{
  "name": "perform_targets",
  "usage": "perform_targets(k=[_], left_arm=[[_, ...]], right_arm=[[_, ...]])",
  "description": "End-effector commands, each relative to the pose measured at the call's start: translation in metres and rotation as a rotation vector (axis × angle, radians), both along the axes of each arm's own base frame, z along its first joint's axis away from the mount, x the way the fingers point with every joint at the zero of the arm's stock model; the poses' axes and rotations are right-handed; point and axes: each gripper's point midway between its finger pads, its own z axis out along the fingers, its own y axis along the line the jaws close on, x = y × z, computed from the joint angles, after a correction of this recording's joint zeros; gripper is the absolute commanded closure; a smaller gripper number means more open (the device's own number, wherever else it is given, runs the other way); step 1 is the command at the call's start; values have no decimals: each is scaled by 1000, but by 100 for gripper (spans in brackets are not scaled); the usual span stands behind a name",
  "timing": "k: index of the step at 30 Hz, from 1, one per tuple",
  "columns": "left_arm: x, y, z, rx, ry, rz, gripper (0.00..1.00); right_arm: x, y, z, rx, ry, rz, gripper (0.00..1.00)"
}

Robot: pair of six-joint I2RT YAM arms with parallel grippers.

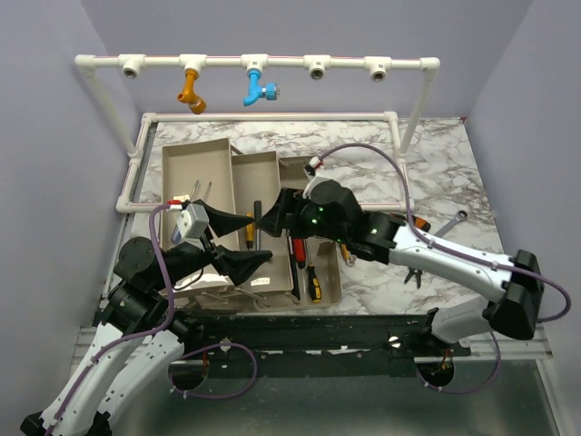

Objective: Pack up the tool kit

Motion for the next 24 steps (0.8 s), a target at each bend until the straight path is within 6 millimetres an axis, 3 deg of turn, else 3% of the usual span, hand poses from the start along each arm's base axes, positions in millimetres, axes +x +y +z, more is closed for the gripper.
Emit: perform_targets(k=[1, 6, 14, 19, 24], left_arm=[[2, 2, 2, -8, -23, 15, 1], [2, 1, 2, -7, -24, 10, 2], [1, 3, 3, -6, -34, 18, 2], [1, 4, 3, -7, -39, 23, 1], [2, 5, 3, -7, -39, 30, 1]], right_arm=[[3, -43, 39, -3, -148, -79, 23], [0, -113, 32, -112, -192, -231, 29], [-24, -206, -28, -229, -154, -406, 33], [-35, -237, -88, -348, -58, -483, 34], [-43, -249, -139, -452, 35, -518, 34]])
